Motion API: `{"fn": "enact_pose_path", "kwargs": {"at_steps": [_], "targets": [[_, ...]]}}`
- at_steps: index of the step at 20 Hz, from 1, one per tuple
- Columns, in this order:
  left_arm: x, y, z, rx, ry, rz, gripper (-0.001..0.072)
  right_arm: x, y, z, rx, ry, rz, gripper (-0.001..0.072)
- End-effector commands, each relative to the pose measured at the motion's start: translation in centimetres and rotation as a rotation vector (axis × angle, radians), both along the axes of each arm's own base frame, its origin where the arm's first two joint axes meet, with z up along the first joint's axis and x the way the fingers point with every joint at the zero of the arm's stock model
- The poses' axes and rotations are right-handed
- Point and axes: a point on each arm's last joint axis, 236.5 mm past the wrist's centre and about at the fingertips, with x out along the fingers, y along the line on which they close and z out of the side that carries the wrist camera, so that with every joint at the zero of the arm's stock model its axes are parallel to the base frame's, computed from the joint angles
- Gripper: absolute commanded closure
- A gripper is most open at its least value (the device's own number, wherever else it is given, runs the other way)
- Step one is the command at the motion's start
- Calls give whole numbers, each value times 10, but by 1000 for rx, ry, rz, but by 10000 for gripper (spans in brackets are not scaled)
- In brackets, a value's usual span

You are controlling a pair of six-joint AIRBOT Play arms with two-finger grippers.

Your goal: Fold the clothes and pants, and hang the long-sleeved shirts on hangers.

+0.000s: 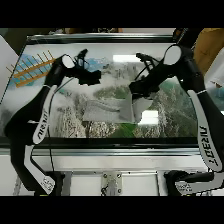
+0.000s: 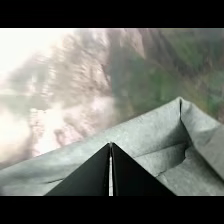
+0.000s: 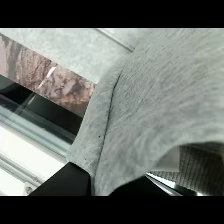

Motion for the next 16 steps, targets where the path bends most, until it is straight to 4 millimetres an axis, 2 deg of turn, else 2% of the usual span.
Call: {"fn": "enact_pose_path", "kwargs": {"at_steps": [1,4,7,8,9,10,11,13,14,15,16], "targets": [[8,64,38,1,-62,93,699,-3,51,-24,17,1,43,688],[6,96,60,5,-98,141,699,-5,96,-52,41,-3,76,687],[-1,113,70,7,-110,171,699,1,151,-76,146,-19,60,675],[-3,117,72,9,-114,174,699,7,173,-79,208,-32,32,547],[-4,117,75,10,-118,174,699,13,194,-80,274,-47,5,373],[-4,120,78,10,-125,179,699,17,216,-77,348,-84,7,290],[-4,123,81,10,-132,185,699,18,238,-71,422,-120,14,250],[-3,127,90,9,-157,199,699,18,265,-50,555,-153,9,40],[-3,132,95,8,-169,209,699,20,272,-36,614,-171,7,38],[-3,138,102,9,-183,219,699,24,270,-25,636,-193,10,53],[-4,143,109,10,-195,230,699,29,262,-16,641,-199,6,148]]}}
